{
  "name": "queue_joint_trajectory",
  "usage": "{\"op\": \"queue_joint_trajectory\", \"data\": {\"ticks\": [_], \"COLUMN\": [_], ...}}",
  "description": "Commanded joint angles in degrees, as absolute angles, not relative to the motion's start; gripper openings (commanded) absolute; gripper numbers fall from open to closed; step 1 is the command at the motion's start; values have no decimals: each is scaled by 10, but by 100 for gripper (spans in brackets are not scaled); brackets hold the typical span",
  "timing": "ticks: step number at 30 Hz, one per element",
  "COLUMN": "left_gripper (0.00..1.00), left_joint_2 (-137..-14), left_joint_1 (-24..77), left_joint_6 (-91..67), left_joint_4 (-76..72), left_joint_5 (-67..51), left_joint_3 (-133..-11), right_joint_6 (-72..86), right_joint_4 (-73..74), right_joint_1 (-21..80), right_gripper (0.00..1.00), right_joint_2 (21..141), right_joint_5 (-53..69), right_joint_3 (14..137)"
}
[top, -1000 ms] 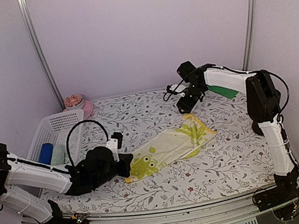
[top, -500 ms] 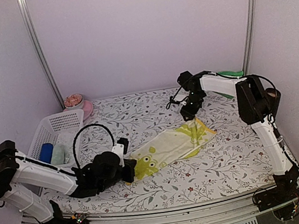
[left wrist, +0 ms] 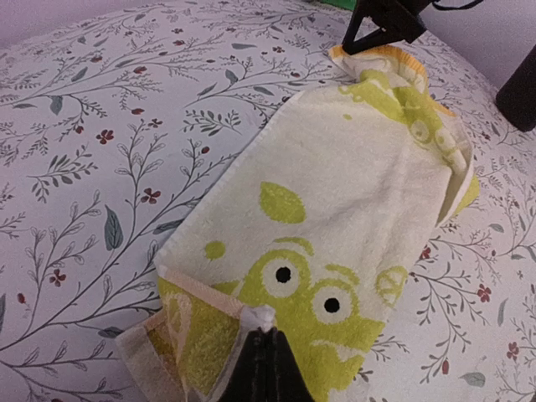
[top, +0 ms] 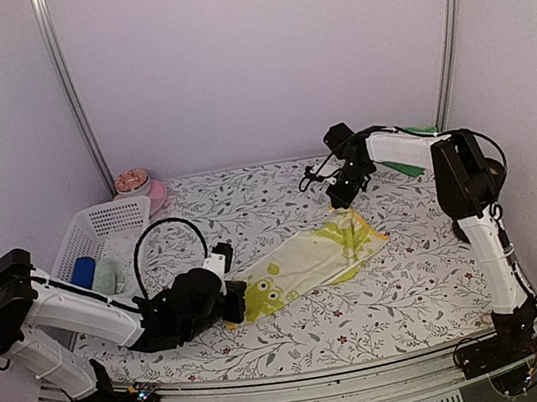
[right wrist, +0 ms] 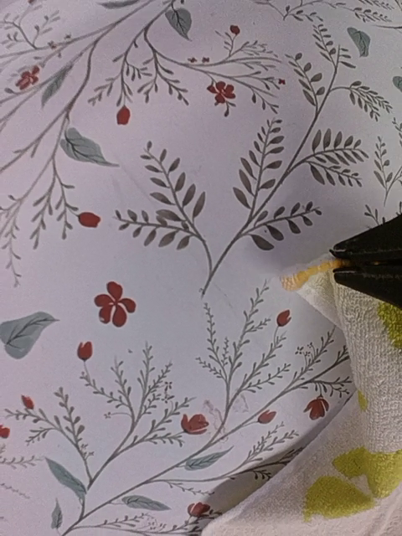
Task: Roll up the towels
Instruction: Flatten out the towel at the center of the board.
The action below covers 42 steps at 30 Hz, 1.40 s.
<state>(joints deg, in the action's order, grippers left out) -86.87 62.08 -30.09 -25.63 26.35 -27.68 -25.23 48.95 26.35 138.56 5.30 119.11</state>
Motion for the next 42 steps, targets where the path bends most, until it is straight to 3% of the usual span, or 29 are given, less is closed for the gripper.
{"op": "queue_joint_trajectory", "data": {"ticks": [1, 8, 18, 24, 34, 42], "left_gripper": [0, 0, 0, 0, 0, 0], "left_joint_2": [-841, -775, -758, -740, -544, -443], "left_joint_1": [591, 534, 527, 529, 578, 612], "left_joint_6": [-274, -199, -213, -224, -136, -60], "left_joint_4": [-238, -229, -302, -376, -269, -210], "left_joint_5": [288, 288, 193, 168, 257, 307], "left_joint_3": [-305, -317, -238, -181, -219, -274], "right_joint_6": [-248, -258, -310, -251, -197, -129], "right_joint_4": [321, 122, 94, 95, 20, 73], "right_joint_1": [244, 212, 203, 198, 194, 194], "right_gripper": [2, 2, 2, 2, 2, 2], "right_joint_2": [1229, 1047, 911, 830, 586, 533], "right_joint_5": [63, 111, 130, 159, 252, 300], "right_joint_3": [1073, 855, 653, 608, 506, 554]}}
